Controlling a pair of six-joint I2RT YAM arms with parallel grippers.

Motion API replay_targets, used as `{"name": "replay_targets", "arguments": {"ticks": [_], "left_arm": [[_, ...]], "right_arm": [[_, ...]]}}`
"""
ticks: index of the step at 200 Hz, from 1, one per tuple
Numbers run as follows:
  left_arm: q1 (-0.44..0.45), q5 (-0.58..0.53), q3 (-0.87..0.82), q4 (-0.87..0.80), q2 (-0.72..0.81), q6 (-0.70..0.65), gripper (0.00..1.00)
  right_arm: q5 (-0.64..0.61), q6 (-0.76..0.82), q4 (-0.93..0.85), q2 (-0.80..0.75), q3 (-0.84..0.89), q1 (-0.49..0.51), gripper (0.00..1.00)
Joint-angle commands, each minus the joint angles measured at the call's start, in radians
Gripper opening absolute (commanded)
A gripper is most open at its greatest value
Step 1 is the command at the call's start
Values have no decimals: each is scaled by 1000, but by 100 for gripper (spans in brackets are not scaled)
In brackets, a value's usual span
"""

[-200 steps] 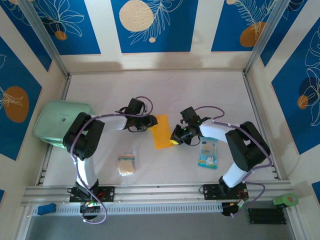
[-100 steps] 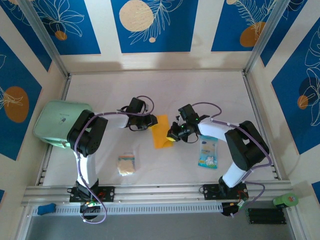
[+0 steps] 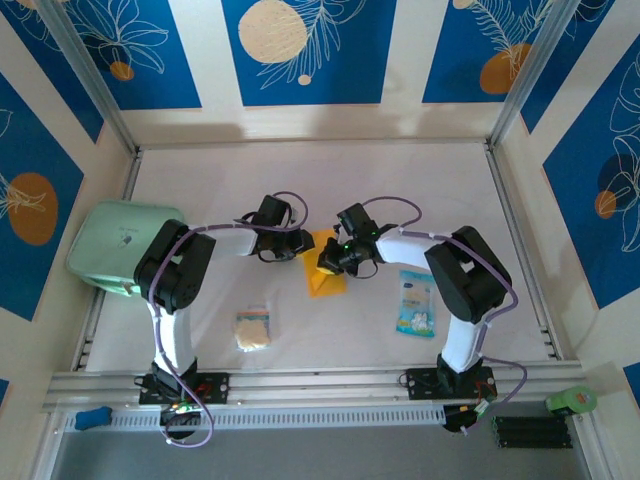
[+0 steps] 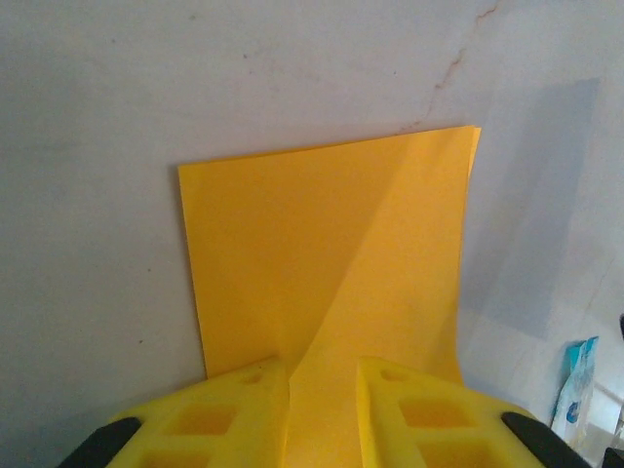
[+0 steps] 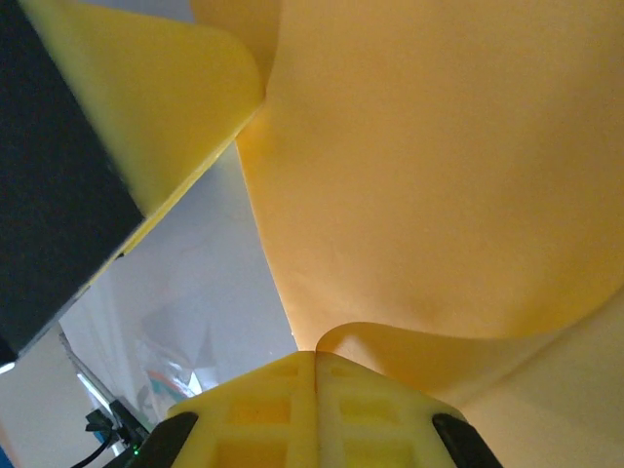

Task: Fold a paper plane with a square sheet of paper (pick it up from the middle)
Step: Fold the triangle a second time at the center of the table.

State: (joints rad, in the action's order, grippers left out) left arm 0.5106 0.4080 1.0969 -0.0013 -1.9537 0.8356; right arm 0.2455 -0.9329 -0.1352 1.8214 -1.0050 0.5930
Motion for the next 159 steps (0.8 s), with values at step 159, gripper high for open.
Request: {"name": "replay_targets", "arguments": {"ticks": [159], "left_arm": [[-3,-29,-35,-67,-35,8,25]], "right_arm": [[-50,-23,19,79,-60,25,0]]}}
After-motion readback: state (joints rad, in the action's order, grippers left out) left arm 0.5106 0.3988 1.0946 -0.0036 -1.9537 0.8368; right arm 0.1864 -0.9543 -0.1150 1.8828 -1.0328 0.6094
